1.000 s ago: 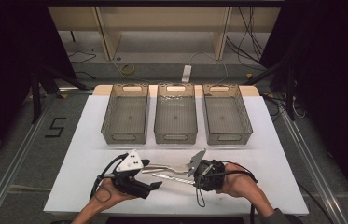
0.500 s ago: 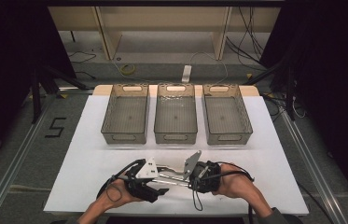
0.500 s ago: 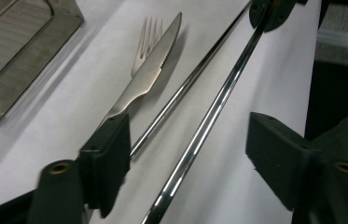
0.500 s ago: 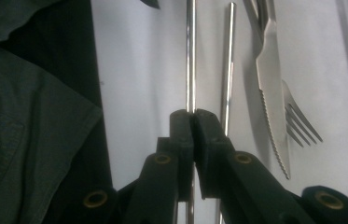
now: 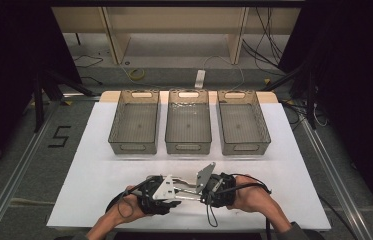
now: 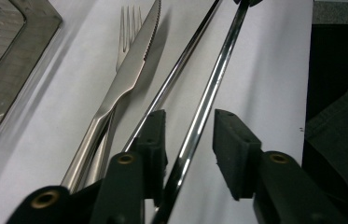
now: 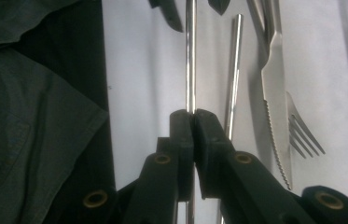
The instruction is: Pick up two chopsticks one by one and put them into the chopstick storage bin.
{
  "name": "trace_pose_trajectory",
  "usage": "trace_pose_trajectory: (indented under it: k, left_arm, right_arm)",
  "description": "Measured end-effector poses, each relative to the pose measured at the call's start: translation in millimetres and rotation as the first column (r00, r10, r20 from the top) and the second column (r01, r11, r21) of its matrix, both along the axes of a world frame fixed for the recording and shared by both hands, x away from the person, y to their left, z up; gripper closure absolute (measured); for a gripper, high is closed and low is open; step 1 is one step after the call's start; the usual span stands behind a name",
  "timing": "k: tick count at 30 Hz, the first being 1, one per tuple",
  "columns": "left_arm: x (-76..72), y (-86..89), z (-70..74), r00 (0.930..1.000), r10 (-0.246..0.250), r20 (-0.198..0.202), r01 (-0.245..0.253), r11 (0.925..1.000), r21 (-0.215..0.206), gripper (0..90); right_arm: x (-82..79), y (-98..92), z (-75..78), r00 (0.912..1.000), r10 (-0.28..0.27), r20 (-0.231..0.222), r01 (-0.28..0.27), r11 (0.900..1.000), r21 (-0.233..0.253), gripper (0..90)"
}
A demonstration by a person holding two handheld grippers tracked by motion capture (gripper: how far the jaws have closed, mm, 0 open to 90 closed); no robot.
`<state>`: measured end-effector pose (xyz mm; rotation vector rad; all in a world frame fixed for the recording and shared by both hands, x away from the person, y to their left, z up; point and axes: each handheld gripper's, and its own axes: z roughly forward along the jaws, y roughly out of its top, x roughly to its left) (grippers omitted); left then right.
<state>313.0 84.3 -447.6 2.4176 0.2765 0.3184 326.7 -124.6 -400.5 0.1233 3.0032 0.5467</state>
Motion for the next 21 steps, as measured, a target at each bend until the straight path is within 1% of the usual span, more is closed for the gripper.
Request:
trace_pose_trajectory:
  k: [2, 4, 7, 8, 11, 12, 13, 14, 15, 16, 17, 18, 19, 20, 21]
  left_arm:
    - [0.1, -0.3, -0.5, 1.0, -0.003, 0.003, 0.003, 1.0, 0.007, 69.9]
    - [-0.4, -0.5, -0.4, 0.9999, -0.014, 0.004, 0.014, 0.9998, 0.015, 72.2]
    - [-1.9, -1.4, -1.8, 0.999, -0.045, -0.003, 0.045, 0.9983, 0.038, 75.7]
    - [-2.4, -1.6, -2.4, 0.9987, -0.05, -0.003, 0.051, 0.9979, 0.04, 75.7]
    - [-3.8, -1.3, -1.9, 0.9968, -0.079, -0.004, 0.079, 0.9958, 0.045, 77.8]
    - [-4.6, -1.0, -1.6, 0.9959, -0.09, 0.0, 0.09, 0.9946, 0.051, 80.0]
    - [-5.5, -1.4, -2.0, 0.9949, -0.101, -0.002, 0.101, 0.9938, 0.047, 80.0]
    - [-6.6, -1.8, -2.0, 0.9933, -0.115, -0.004, 0.115, 0.9922, 0.047, 81.7]
    - [-7.4, -2.8, -1.8, 0.994, -0.11, -0.004, 0.11, 0.993, 0.043, 83.1]
    - [-7.3, -3.1, -1.4, 0.9949, -0.101, -0.006, 0.101, 0.9943, 0.035, 83.4]
    - [-6.8, -2.5, -0.9, 0.9959, -0.09, -0.004, 0.09, 0.9953, 0.034, 83.4]
    - [-5.6, -0.8, 0.0, 0.997, -0.078, 0.006, 0.077, 0.9963, 0.037, 83.5]
    - [-3.8, 1.5, 1.1, 0.9977, -0.068, 0.003, 0.068, 0.9971, 0.035, 83.5]
    - [-2.1, 4.1, 2.4, 0.9988, -0.049, 0.006, 0.049, 0.9983, 0.032, 83.5]
    - [-0.1, 6.7, 3.8, 0.9995, -0.028, 0.013, 0.028, 0.9992, 0.027, 83.6]
  right_arm:
    - [-0.4, 0.2, -0.3, 1.0, 0.005, -0.006, -0.005, 1.0, 0.003, 87.2]
    - [-0.7, 0.3, -0.7, 0.9999, -0.007, -0.008, 0.007, 1.0, -0.004, 87.1]
    - [-1.4, 0.6, -2.2, 0.9998, 0.019, -0.008, -0.019, 1.0, -0.009, 86.9]
    - [-1.4, 0.6, -2.2, 0.9998, 0.019, -0.008, -0.019, 1.0, -0.009, 86.9]
    - [-1.5, 0.1, -2.8, 0.9998, 0.02, -0.009, -0.02, 1.0, -0.002, 86.5]
    - [-1.3, -1.6, -1.8, 0.9998, 0.017, -0.004, -0.017, 1.0, 0.008, 85.3]
    - [-1.3, -1.6, -1.8, 0.9998, 0.017, -0.004, -0.017, 1.0, 0.008, 85.3]
    - [-0.3, -2.8, -1.1, 0.9999, 0.01, 0.011, -0.01, 1.0, 0.017, 84.0]
    - [0.2, -4.0, 0.0, 0.9998, -0.015, 0.014, 0.015, 0.999, 0.028, 82.6]
    - [2.9, -7.4, 1.4, 0.9987, -0.05, 0.012, 0.049, 0.998, 0.05, 77.6]
    - [2.9, -7.4, 1.4, 0.9987, -0.05, 0.012, 0.049, 0.998, 0.05, 77.6]
    - [5.2, -10.5, 3.4, 0.9962, -0.082, 0.027, 0.08, 0.994, 0.08, 64.6]
    - [5.6, -12.3, 5.4, 0.9943, -0.099, 0.039, 0.094, 0.99, 0.106, 59.7]
    - [6.1, -14.7, 8.5, 0.9911, -0.124, 0.049, 0.115, 0.982, 0.149, 55.5]
    - [7.3, -17.8, 11.7, 0.9884, -0.147, 0.038, 0.136, 0.969, 0.204, 52.5]
